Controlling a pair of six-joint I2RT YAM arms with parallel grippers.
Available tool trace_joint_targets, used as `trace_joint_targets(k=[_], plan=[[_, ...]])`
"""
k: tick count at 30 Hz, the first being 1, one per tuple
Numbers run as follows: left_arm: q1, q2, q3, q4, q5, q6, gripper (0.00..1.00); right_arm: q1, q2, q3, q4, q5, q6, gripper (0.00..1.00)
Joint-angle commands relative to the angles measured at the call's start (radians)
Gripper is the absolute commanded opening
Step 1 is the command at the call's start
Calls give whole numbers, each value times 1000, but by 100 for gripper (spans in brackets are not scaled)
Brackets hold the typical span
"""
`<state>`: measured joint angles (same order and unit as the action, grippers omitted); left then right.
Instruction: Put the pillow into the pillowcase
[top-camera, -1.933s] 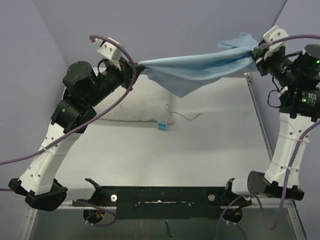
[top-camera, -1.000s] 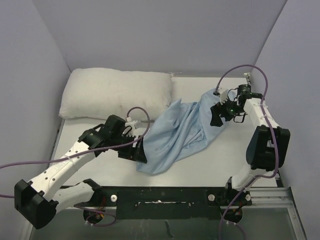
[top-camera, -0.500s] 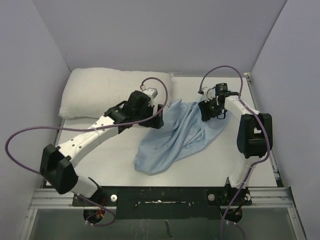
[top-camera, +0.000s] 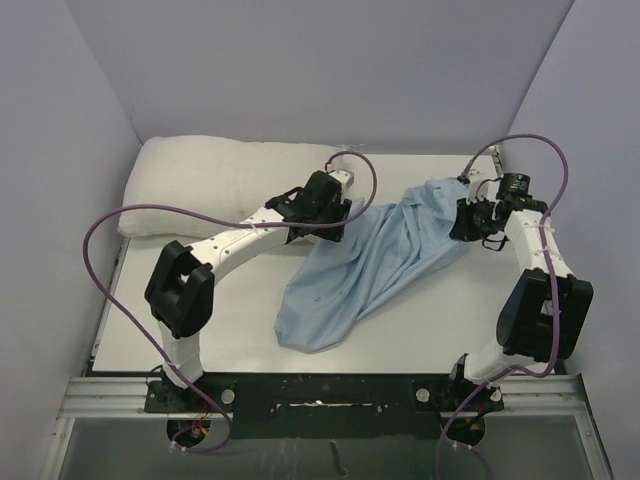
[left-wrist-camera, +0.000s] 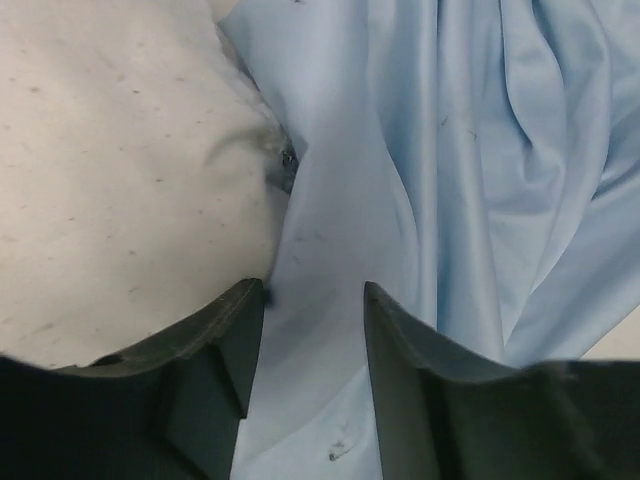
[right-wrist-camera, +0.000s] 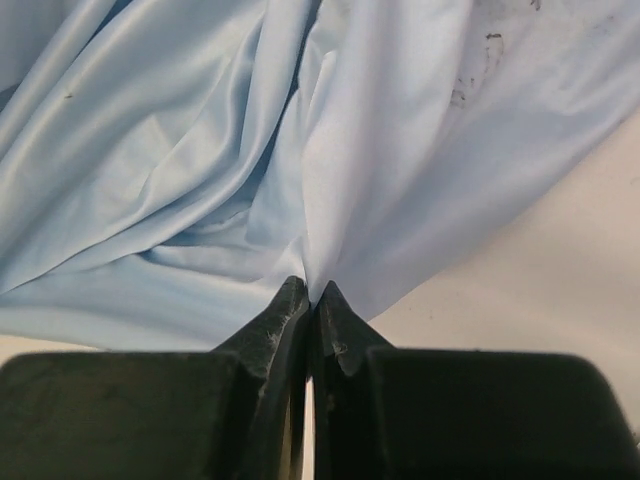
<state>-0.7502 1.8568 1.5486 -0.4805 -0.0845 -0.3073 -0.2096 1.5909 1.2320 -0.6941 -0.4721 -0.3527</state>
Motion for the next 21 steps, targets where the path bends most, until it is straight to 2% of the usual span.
trace_joint_targets(k=[1, 3, 4, 9, 12, 18, 21], plan=[[2, 48, 71, 25, 63, 3, 32, -57, -67, -46, -87, -124, -85, 0], [3, 35, 51, 19, 59, -1, 8, -96, -80, -54, -111, -128, -122, 0], [6, 19, 33, 18, 50, -3, 0, -111, -84, -58, -123, -123, -148, 0], [14, -215, -132, 37, 20, -34, 0, -180, -85, -108, -157, 15, -317, 0], [14, -400, -267, 8, 13, -69, 0, -264, -78, -128, -174, 36, -388, 0], [30, -705, -563, -179, -19, -263, 0, -308, -67, -169, -243, 35, -495, 0], [29, -810, -651, -249, 1, -349, 0, -307, -58, -181, -271, 33, -518, 0]])
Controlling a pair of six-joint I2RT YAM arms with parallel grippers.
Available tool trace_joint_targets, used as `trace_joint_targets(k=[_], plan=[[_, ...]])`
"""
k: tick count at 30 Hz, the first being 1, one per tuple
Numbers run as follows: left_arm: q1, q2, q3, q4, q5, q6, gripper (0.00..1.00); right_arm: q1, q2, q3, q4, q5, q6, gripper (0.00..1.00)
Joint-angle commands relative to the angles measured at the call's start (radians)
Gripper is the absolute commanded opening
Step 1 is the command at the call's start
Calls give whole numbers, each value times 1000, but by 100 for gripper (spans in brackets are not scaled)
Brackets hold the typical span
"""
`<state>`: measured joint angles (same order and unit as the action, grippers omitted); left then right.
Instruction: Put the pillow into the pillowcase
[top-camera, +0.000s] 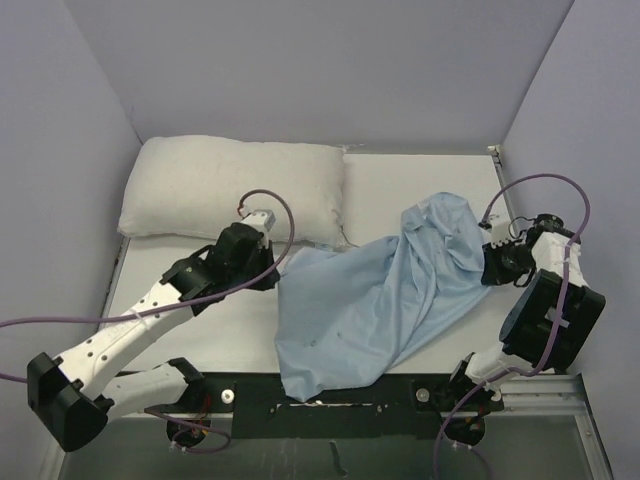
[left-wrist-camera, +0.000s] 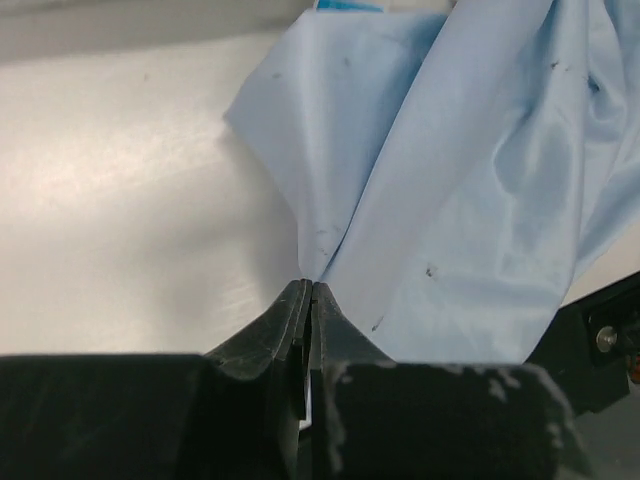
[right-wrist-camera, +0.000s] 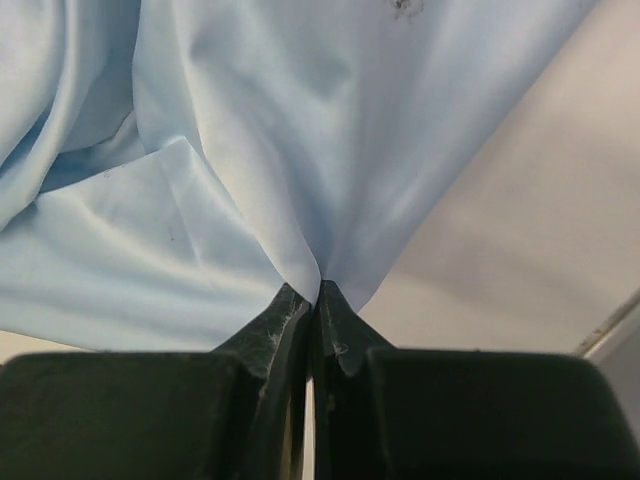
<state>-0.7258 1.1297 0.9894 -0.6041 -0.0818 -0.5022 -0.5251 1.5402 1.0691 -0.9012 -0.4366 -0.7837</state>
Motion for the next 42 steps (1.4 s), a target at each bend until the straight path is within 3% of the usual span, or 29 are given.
trace_joint_targets(k=[1, 6, 8, 9, 12, 15, 18, 21, 25, 29, 31, 32, 34, 35, 36, 42], plan=[[4, -107, -104, -153, -6, -177, 0, 8, -5, -20, -67, 0, -93, 2], [6, -205, -107, -282, -111, -229, 0, 19, -3, 8, -84, -26, -135, 18], [9, -214, -95, -287, -139, -225, 0, 36, 7, 64, -133, -98, -157, 32], [10, -209, -83, -286, -147, -218, 5, 45, 12, 102, -167, -148, -175, 39], [11, -168, -25, -275, -169, -178, 33, 101, 13, 209, -276, -334, -232, 63], [11, -121, 62, -223, -173, -105, 50, 219, 7, 276, -246, -397, -188, 79], [12, -83, 132, -89, -118, -27, 58, 341, 11, 288, -96, -322, -31, 86], [12, -46, 128, 120, -18, -14, 60, 451, 63, 291, 58, -117, 109, 86], [13, 40, 86, 340, 90, -92, 60, 498, 178, 340, 151, 82, 235, 85], [11, 124, 98, 385, 149, -144, 61, 504, 246, 351, 200, 157, 257, 79], [11, 139, 92, 398, 168, -159, 60, 504, 270, 356, 193, 158, 253, 65], [11, 143, 86, 407, 175, -163, 60, 504, 274, 362, 187, 153, 250, 53], [11, 149, 80, 423, 185, -173, 60, 498, 263, 378, 174, 140, 248, 15], [11, 152, 80, 429, 191, -177, 60, 492, 247, 389, 174, 130, 250, 5], [12, 156, 82, 432, 197, -177, 60, 485, 216, 406, 172, 105, 253, 0], [17, 228, 162, 461, 228, -134, 65, 413, 88, 599, 72, -214, 230, 0]])
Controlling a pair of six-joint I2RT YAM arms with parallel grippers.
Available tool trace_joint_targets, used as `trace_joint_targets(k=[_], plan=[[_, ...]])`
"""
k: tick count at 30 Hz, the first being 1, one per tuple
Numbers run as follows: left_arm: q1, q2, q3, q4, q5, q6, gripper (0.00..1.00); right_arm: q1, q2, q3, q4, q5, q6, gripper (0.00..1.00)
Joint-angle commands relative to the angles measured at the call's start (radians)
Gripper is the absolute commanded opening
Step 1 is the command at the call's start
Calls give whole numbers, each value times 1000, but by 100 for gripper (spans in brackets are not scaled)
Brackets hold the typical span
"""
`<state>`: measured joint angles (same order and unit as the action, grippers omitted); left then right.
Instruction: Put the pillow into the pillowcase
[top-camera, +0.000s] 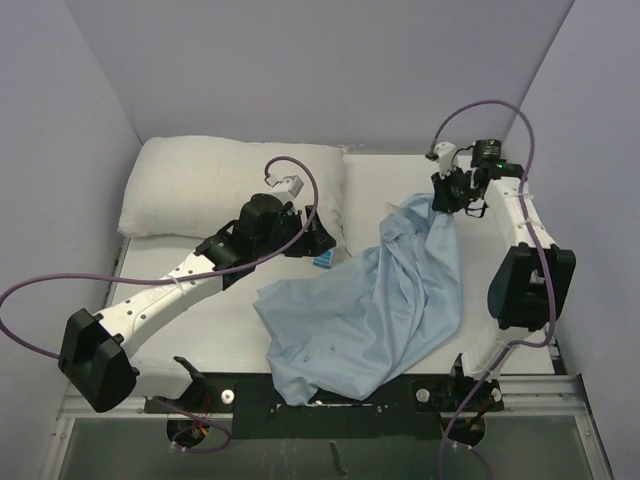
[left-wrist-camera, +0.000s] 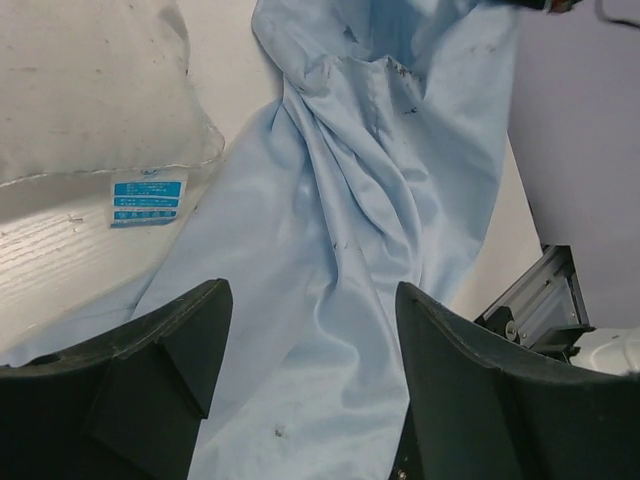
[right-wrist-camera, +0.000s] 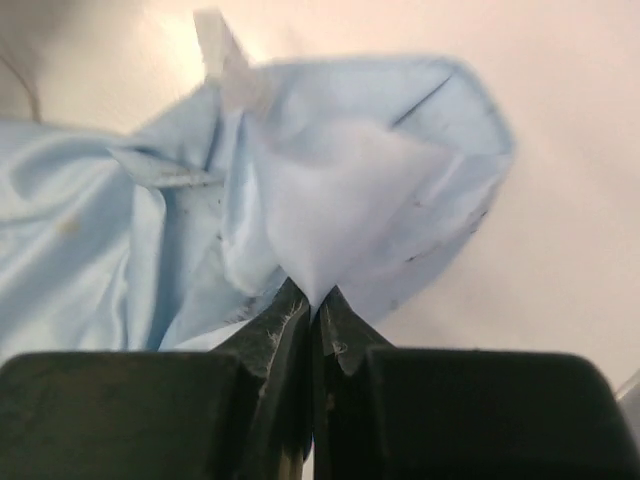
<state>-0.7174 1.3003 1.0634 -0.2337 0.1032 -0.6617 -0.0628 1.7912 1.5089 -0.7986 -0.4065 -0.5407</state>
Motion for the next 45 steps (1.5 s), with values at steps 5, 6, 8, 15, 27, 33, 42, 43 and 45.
trace_joint_targets(k=[5, 6, 8, 15, 27, 33, 42, 43, 45], plan=[[19, 185, 230, 118, 96, 84, 71, -57, -253, 161, -62, -350, -44, 0], [22, 213, 246, 137, 109, 86, 73, -58, -267, 151, -66, -359, -45, 0], [25, 267, 258, 187, 136, 78, 77, -65, -300, 134, -81, -390, -52, 0], [40, 463, 307, 365, 274, 162, 83, -113, -413, 132, -108, -520, -104, 0], [69, 645, 375, 666, 328, 420, 96, -122, -434, 246, -197, -671, -111, 0], [129, 778, 518, 791, 447, 223, 86, -122, -445, 285, -299, -703, -186, 0], [152, 1065, 782, 1008, 814, -68, 85, -124, -490, 240, -503, -681, -366, 0], [146, 1080, 794, 1008, 825, -75, 87, -125, -494, 235, -519, -677, -378, 0], [132, 1109, 820, 991, 831, -72, 90, -126, -496, 230, -546, -674, -397, 0]])
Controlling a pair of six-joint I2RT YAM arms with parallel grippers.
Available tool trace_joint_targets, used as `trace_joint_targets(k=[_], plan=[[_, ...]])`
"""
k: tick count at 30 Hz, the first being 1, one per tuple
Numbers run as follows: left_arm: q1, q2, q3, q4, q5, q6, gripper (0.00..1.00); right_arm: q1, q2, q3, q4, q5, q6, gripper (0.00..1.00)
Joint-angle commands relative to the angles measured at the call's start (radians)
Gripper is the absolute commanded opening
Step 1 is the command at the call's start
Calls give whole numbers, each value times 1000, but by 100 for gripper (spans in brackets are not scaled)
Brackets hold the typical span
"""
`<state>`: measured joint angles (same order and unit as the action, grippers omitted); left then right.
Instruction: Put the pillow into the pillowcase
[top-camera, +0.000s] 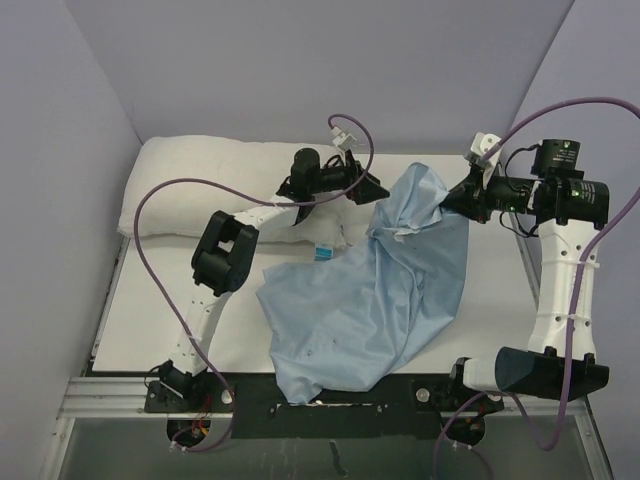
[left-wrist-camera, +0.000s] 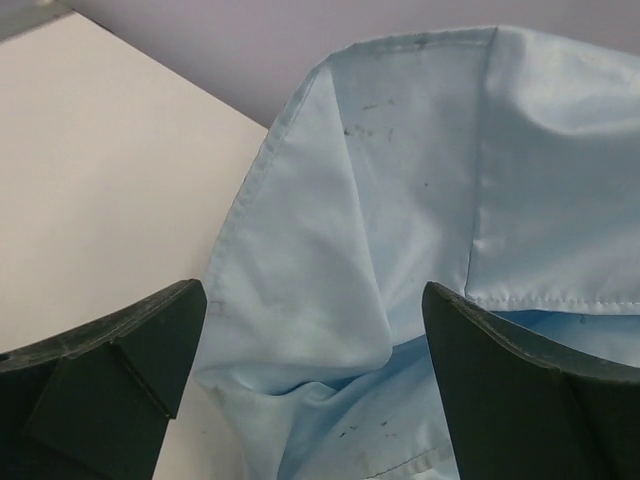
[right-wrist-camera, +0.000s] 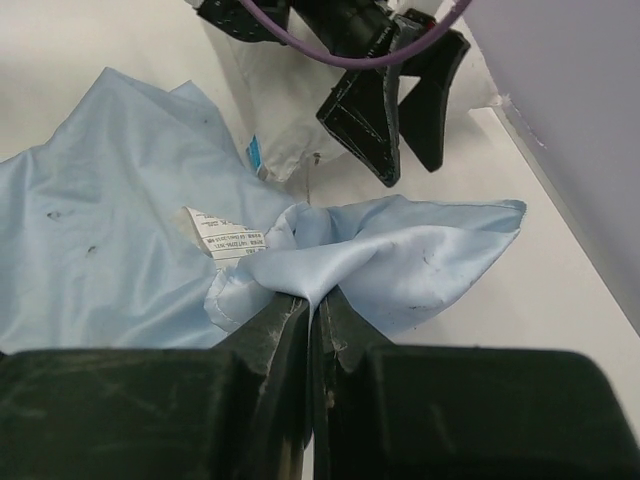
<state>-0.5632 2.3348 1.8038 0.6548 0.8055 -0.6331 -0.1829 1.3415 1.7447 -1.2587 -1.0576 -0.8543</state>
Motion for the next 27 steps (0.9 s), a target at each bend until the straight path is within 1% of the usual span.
trace_joint_targets(k=[1, 4, 6, 9, 11, 15, 17, 20, 23, 25, 27], plan=[[-28, 92, 102, 84, 129, -97, 91, -7, -47, -7, -102, -22, -93, 0], [-50, 176, 245, -12, 156, -94, 91, -5, -45, -9, -132, -29, -109, 0], [-64, 244, 387, -68, 179, -106, 90, -5, -43, -10, -137, -35, -108, 0], [-79, 325, 527, -217, 167, -64, 86, -5, -39, -6, -141, -43, -104, 0], [-84, 348, 568, -304, 128, -13, 86, -6, -37, -4, -147, -45, -104, 0], [-99, 376, 638, -422, 53, 63, 87, -4, -29, 1, -154, -47, -104, 0], [-103, 365, 639, -455, -7, 123, 90, -5, -25, 9, -155, -47, -104, 0], [-99, 350, 638, -449, -63, 155, 93, -4, -20, 13, -157, -47, -104, 0], [-95, 347, 637, -417, -62, 161, 93, -4, -19, 5, -156, -55, -103, 0], [-95, 360, 626, -338, -11, 115, 93, -4, -20, -7, -152, -70, -97, 0], [-101, 391, 631, -212, 93, 6, 93, -3, -24, -25, -142, -78, -87, 0]])
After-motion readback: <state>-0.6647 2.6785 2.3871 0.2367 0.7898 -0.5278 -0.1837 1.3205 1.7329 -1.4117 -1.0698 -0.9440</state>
